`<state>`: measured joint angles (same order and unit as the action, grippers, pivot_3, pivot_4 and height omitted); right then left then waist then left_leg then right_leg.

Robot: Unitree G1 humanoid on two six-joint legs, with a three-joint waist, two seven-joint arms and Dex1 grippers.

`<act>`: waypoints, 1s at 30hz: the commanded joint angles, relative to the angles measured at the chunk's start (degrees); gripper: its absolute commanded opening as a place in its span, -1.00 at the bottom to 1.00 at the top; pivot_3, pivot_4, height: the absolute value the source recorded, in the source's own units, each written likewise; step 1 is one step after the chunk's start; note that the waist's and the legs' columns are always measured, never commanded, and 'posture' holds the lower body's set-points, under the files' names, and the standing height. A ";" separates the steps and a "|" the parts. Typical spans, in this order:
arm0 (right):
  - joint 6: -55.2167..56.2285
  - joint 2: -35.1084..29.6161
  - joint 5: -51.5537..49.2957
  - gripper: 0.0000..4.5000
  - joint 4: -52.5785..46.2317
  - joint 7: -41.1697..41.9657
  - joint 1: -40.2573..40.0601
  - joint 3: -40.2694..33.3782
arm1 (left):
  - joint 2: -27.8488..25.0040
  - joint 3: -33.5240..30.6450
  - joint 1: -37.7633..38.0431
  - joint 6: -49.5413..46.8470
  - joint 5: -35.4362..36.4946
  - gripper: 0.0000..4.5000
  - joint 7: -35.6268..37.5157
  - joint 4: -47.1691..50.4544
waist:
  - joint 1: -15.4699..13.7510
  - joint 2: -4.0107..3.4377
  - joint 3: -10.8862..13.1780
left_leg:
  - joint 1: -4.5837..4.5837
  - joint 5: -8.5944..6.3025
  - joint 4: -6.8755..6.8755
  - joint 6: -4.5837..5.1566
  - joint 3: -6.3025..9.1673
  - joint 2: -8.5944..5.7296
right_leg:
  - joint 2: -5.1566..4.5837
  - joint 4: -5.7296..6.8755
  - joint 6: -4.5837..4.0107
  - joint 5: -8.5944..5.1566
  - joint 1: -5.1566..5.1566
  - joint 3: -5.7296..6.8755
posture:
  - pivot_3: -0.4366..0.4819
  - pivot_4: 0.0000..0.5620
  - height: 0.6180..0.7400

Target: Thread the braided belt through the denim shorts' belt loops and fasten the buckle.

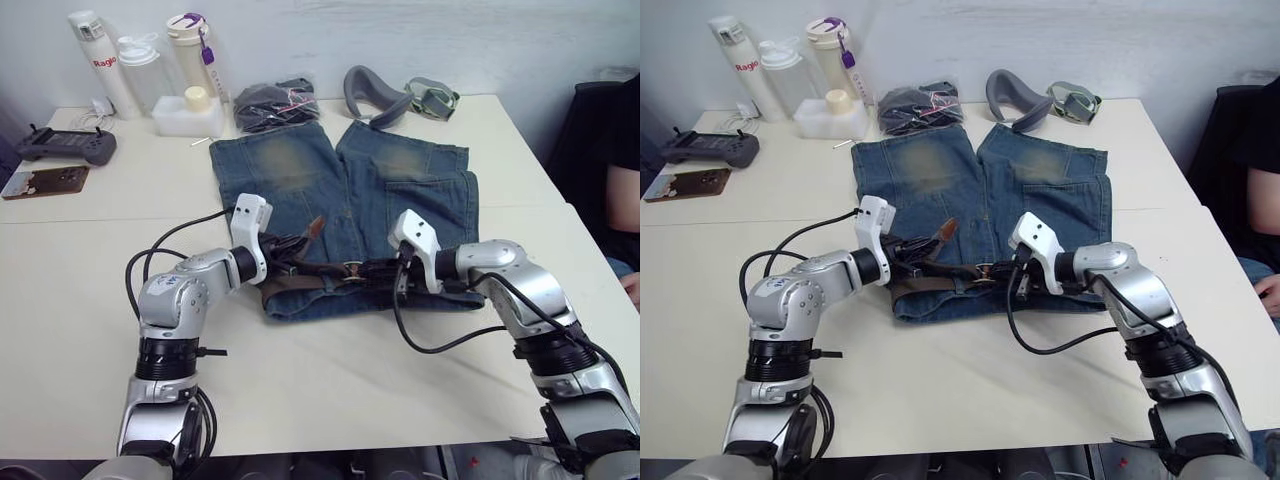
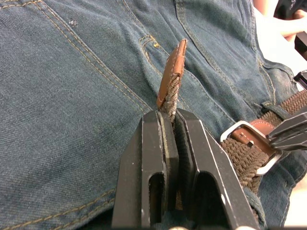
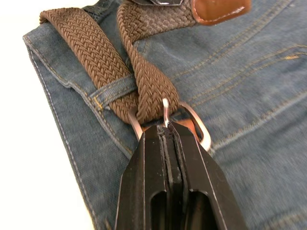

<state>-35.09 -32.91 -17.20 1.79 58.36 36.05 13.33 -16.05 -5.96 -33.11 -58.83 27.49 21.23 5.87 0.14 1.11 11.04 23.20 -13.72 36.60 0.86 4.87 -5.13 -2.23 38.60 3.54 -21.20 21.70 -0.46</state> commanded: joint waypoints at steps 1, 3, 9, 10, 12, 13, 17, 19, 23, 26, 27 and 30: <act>1.60 2.15 -0.43 -0.96 3.27 0.64 1.37 -0.68 | -1.83 1.47 0.19 0.47 -0.62 -1.00 0.49 2.85 | 0.06 0.00 0.00 | 0.00 0.00 0.00 0.00 0.00 0.00 | 0.00 0.00 0.00 0.00 0.00 0.00 | -0.05 -0.47 1.00; 1.72 3.22 -0.62 -0.96 5.46 0.85 1.69 -1.17 | -2.43 2.54 0.33 0.79 -1.07 -1.00 0.63 3.40 | 0.06 0.00 0.00 | -0.01 0.00 -0.02 0.00 0.00 0.00 | 0.01 0.01 0.00 0.00 0.00 0.00 | -0.05 -0.47 1.00; 2.18 3.14 -1.06 -0.96 9.84 5.26 2.57 -0.66 | -3.66 4.77 0.87 2.25 -2.31 -1.00 0.70 4.33 | 0.06 0.00 0.00 | -0.01 0.00 -0.02 0.00 0.00 0.01 | 0.01 0.00 0.00 0.00 0.00 0.00 | -0.05 -0.47 1.00; 2.30 3.05 -0.93 -0.96 10.25 6.17 2.78 -0.29 | -3.65 4.78 0.92 2.41 -2.38 -1.00 0.67 4.29 | 0.06 0.00 0.00 | -0.02 0.00 -0.02 0.00 0.00 0.00 | 0.01 0.00 0.00 0.00 0.00 0.00 | -0.05 -0.47 1.00; 1.49 3.44 -1.02 -0.96 12.31 8.60 3.81 0.75 | -3.61 4.94 0.90 2.92 -2.73 -1.00 0.66 3.95 | 0.12 0.00 0.00 | -0.01 0.00 -0.02 0.00 0.00 0.01 | 0.01 0.00 0.00 0.00 0.00 0.00 | -0.05 -0.47 1.00; 1.39 3.93 -0.99 -0.96 13.89 9.64 4.41 1.14 | -3.56 5.01 0.85 3.18 -2.89 -1.00 0.65 3.76 | 0.11 0.00 0.00 | -0.01 0.00 -0.02 0.00 0.00 0.01 | 0.01 -0.01 0.00 0.00 0.00 0.00 | -0.05 -0.47 1.00; 3.90 6.48 1.68 -0.96 22.89 12.62 7.59 3.49 | -2.74 4.75 0.55 3.95 -3.26 -1.00 0.03 3.39 | 0.22 0.00 0.00 | -0.04 0.00 -0.02 -0.01 0.00 0.01 | 0.02 0.01 0.00 0.00 -0.01 0.00 | -0.05 -0.47 1.00; 4.86 7.27 3.07 -0.96 26.10 13.72 9.03 4.74 | -2.48 4.69 0.67 3.92 -3.23 -1.00 -0.12 3.63 | 0.32 0.00 -0.01 | -0.05 0.00 -0.02 -0.01 0.00 0.02 | 0.02 0.01 0.00 0.00 -0.01 0.00 | -0.05 -0.47 1.00; 6.01 7.83 4.13 -0.96 29.35 15.37 11.89 4.93 | -2.07 4.28 1.67 3.55 -3.01 -1.00 -0.70 4.83 | 0.87 0.02 -0.03 | -0.11 0.01 -0.03 -0.02 0.01 0.03 | 0.02 0.04 0.00 0.00 -0.06 0.01 | -0.05 -0.47 1.00; 5.57 7.18 4.15 -0.96 30.29 16.45 14.05 4.06 | -1.95 3.94 2.63 3.27 -2.86 -1.00 -1.12 5.74 | 1.32 0.02 -0.03 | -0.11 0.01 -0.03 -0.02 0.01 0.02 | 0.01 0.04 0.00 0.00 -0.07 0.02 | -0.05 -0.47 1.00; 5.57 6.92 4.26 -0.96 30.27 16.74 14.39 3.96 | -1.89 3.86 2.85 3.21 -2.83 -1.00 -1.26 5.94 | 1.32 0.02 -0.03 | -0.11 0.01 -0.03 -0.02 0.02 0.02 | 0.01 0.04 0.00 0.00 -0.07 0.02 | -0.05 -0.47 1.00; 2.08 5.34 2.33 -0.96 27.04 19.63 15.97 2.79 | -1.70 3.87 3.37 3.30 -2.79 -1.00 -1.52 6.20 | 1.26 0.03 -0.03 | -0.09 0.01 -0.03 -0.02 0.03 0.01 | 0.00 0.04 0.00 0.00 -0.06 0.04 | -0.05 -0.47 1.00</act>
<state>-30.90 -26.03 -14.50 30.96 76.33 50.86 17.09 -17.98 -1.36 -30.22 -56.05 24.31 19.86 9.53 1.39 1.13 11.01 23.11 -13.72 36.57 0.84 4.90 -5.13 -2.24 38.63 3.54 -21.20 21.64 -0.43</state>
